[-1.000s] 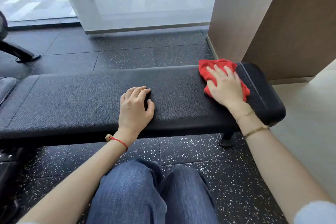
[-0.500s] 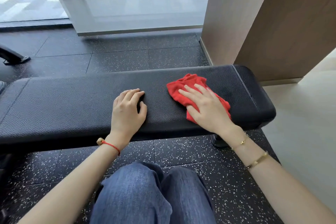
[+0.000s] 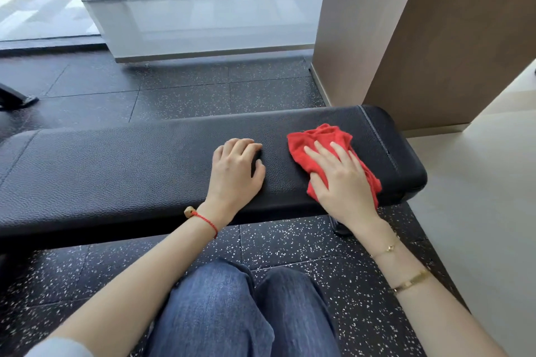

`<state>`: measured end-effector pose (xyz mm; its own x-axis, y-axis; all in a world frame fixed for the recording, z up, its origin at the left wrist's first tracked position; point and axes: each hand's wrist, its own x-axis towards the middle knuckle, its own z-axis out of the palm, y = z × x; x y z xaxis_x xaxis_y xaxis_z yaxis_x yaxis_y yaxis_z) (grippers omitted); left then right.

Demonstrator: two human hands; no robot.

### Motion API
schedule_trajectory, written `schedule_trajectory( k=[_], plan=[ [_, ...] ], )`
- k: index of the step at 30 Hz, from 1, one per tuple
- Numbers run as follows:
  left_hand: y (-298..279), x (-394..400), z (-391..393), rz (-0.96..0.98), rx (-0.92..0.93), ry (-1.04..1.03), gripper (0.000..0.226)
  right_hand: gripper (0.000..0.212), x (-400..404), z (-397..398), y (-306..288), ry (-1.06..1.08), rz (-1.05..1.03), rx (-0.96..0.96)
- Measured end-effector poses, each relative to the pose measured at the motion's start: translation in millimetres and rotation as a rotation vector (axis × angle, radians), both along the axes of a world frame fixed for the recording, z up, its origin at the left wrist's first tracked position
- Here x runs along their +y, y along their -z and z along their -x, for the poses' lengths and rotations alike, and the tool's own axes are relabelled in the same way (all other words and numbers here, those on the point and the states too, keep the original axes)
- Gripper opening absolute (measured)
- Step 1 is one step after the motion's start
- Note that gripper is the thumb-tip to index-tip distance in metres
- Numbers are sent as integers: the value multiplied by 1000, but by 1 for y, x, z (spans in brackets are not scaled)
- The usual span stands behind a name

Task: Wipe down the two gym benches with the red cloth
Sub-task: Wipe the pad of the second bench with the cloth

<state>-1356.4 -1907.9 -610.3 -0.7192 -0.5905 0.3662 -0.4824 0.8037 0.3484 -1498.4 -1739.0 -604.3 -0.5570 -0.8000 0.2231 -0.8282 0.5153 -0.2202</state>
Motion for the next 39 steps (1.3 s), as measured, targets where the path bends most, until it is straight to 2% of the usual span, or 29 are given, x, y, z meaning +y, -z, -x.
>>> schedule_trajectory(
  k=[5, 8, 13, 19, 22, 26, 28, 32, 36, 39],
  plan=[
    [4, 4, 9, 20, -24, 28, 32, 54, 36, 35, 3, 362, 99, 10],
    [6, 6, 9, 33, -36, 23, 34, 51, 34, 69, 3, 409, 35, -2],
    [7, 7, 8, 27, -18, 28, 34, 50, -3, 87, -9, 298, -76, -74],
    [8, 6, 8, 15, -13, 30, 35, 53, 15, 8, -2, -94, -43, -53],
    [8, 6, 7, 9, -13, 35, 36, 51, 25, 24, -2, -55, -9, -61],
    [7, 6, 8, 10, -21, 32, 36, 49, 3, 78, -4, 214, -41, -38],
    [7, 7, 9, 18, -28, 27, 36, 50, -20, 96, -9, 272, -75, -78],
    [7, 6, 9, 13, -12, 17, 36, 52, -59, 78, -12, 105, -124, -96],
    [9, 5, 9, 10, 8, 23, 36, 53, -35, 27, -8, -154, -73, -62],
    [11, 4, 9, 19, 19, 23, 36, 53, -4, 37, -6, -144, -7, -90]
  ],
)
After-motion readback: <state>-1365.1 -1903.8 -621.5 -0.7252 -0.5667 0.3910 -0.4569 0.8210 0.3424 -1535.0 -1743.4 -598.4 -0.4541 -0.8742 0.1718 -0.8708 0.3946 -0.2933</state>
